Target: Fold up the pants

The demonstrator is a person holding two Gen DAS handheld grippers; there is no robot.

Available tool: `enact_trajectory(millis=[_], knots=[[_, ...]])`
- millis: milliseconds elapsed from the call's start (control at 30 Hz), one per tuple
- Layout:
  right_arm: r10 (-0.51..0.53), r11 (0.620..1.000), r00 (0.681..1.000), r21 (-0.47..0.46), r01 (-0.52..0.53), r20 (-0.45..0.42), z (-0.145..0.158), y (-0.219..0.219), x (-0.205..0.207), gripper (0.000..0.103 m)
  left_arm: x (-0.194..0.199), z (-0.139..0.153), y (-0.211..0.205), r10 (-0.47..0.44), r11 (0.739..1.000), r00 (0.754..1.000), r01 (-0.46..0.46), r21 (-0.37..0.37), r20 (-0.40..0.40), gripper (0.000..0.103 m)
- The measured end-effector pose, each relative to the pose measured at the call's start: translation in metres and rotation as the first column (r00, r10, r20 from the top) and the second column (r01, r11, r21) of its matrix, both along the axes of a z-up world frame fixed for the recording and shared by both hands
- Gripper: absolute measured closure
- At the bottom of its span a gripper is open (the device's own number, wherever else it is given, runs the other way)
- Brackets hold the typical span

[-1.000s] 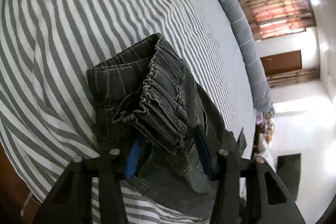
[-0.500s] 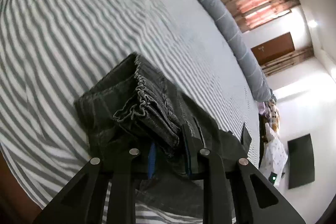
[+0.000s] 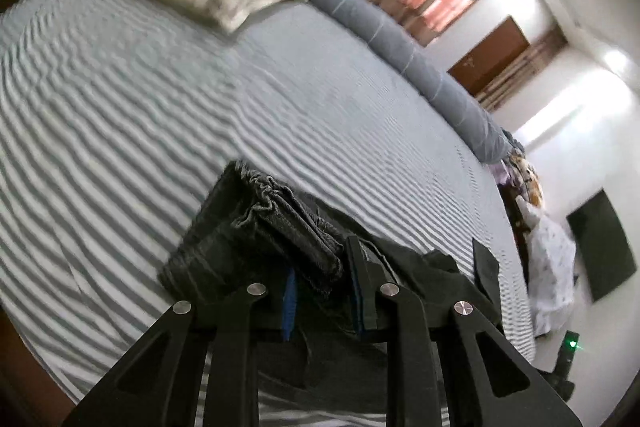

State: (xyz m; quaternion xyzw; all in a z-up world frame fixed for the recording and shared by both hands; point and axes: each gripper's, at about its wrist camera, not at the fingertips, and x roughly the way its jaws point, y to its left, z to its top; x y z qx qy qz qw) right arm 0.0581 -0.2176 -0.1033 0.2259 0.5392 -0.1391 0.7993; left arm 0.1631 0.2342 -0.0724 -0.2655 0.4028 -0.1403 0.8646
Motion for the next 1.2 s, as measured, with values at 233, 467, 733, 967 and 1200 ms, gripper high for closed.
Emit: enact_trajectory(millis=[233, 467, 733, 967, 1200], knots=[[0.02, 0.999, 0.998, 0.044, -0.017, -0.067, -0.029, 0.01, -0.007, 0.101, -0.011, 0.015, -0.014, -0.112, 0.989, 0.981, 0.095, 0.113, 0.157, 0.081], [0.036, 0.998, 0.997, 0.059, -0.032, -0.066, -0.032, 0.014, -0.006, 0.1, 0.008, -0.056, 0.016, -0.024, 0.986, 0.986, 0.051, 0.162, -0.163, 0.081], [0.043, 0.998, 0.994, 0.05, -0.038, -0.101, -0.042, 0.024, -0.016, 0.101, 0.013, -0.068, 0.006, -0.013, 0.955, 0.972, 0.081, 0.287, -0.233, 0.08], [0.008, 0.998, 0.994, 0.066, 0.0, -0.109, -0.042, 0.024, -0.025, 0.101, 0.004, -0.055, -0.011, -0.037, 0.924, 0.978, 0.112, 0.365, -0.206, 0.08], [0.024, 1.0, 0.993, -0.01, -0.026, -0.118, -0.047, 0.031, -0.023, 0.101, 0.001, -0.051, -0.015, -0.024, 0.919, 0.973, 0.112, 0.378, -0.231, 0.08]])
